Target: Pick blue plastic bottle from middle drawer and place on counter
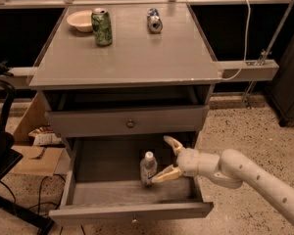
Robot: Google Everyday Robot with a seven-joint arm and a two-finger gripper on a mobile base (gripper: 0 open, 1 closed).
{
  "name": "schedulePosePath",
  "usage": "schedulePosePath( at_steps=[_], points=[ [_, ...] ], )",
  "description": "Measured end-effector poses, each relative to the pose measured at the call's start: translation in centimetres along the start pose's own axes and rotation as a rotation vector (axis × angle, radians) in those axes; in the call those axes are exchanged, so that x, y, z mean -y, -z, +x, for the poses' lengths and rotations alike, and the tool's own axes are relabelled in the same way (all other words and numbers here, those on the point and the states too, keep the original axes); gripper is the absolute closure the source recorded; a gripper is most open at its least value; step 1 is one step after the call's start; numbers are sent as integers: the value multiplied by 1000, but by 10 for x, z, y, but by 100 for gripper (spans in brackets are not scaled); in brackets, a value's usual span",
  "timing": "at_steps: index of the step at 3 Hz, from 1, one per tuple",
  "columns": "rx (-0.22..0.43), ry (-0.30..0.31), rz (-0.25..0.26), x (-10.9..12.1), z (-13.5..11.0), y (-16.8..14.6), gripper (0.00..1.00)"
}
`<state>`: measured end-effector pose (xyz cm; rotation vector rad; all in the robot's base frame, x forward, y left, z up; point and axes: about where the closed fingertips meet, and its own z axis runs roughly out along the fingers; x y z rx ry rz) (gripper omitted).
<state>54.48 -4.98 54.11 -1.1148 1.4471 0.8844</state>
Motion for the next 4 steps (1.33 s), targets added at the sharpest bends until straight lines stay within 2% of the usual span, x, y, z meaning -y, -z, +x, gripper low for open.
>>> schedulePosePath(
  at_steps=[2,3,4],
  points=[
    [-53,29,5,11,44,-45,0],
    [-54,4,1,5,61,-58,0],
    [-61,-31,-12,-3,79,-70,15]
  ],
)
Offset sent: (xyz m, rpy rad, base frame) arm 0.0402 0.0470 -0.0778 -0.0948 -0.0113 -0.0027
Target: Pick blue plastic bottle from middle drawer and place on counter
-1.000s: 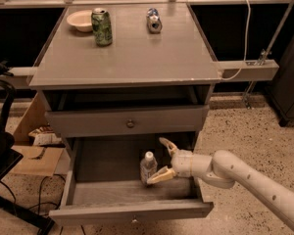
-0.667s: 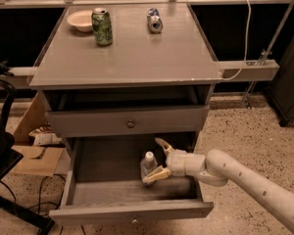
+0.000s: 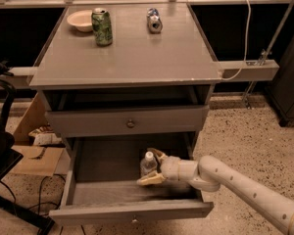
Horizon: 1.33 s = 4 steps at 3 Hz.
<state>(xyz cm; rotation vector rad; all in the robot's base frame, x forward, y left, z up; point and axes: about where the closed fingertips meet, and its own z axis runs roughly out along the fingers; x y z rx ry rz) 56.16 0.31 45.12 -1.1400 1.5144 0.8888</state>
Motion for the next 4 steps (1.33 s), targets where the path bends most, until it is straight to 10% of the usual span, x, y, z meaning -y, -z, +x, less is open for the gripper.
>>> schedulePosePath(
  at_steps=[2,4],
  points=[
    [-6,-57,-11,-5,20,-11,62],
    [36,-131,9,-16,-53,39,100]
  ],
)
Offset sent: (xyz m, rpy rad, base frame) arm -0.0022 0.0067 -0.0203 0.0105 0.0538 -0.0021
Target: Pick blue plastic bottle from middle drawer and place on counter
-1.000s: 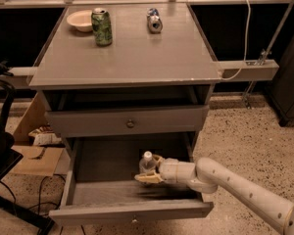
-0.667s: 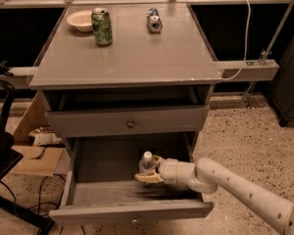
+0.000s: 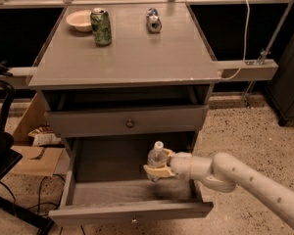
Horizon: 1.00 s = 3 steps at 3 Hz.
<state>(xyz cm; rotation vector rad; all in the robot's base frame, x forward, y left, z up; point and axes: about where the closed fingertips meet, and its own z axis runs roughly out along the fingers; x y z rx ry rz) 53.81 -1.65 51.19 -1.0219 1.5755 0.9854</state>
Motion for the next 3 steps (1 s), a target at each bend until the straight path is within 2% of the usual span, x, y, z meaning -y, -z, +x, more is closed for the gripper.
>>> schedulePosePath(
  at_steps=[1,2,3],
  points=[
    [13,-38,11,-6,-87,53,100],
    [-2,-48,42,9,-188,93,100],
    [-26,-11,121,47,-332,126,100]
  ],
)
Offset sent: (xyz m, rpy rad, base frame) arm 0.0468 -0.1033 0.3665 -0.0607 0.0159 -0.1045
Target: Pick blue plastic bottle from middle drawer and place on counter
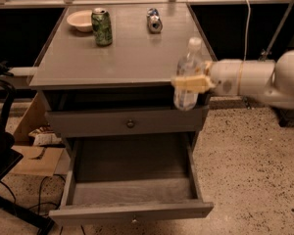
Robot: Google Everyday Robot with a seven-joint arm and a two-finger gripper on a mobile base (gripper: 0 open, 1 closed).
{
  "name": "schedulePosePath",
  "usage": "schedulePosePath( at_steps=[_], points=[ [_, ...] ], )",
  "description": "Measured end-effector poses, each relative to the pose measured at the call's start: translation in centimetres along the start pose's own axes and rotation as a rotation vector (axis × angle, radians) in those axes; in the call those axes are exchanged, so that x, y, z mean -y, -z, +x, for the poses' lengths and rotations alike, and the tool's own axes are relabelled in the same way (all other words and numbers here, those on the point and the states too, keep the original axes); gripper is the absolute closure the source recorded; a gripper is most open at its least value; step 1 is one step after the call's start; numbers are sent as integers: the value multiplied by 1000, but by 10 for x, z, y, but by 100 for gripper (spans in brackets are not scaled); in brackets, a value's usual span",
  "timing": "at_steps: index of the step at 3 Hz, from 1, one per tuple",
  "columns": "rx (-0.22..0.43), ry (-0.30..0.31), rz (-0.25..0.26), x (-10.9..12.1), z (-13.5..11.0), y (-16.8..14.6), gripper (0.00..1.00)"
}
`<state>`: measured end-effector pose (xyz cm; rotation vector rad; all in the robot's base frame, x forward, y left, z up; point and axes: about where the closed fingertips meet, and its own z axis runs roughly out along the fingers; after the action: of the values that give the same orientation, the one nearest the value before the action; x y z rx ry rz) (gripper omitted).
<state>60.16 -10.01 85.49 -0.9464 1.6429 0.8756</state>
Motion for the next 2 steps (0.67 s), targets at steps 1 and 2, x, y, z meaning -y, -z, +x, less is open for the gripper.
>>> schedulePosePath(
  at_steps=[1,2],
  points=[
    [10,17,66,28,-79,15,100],
    [47,56,207,72,-135,16,100]
  ],
)
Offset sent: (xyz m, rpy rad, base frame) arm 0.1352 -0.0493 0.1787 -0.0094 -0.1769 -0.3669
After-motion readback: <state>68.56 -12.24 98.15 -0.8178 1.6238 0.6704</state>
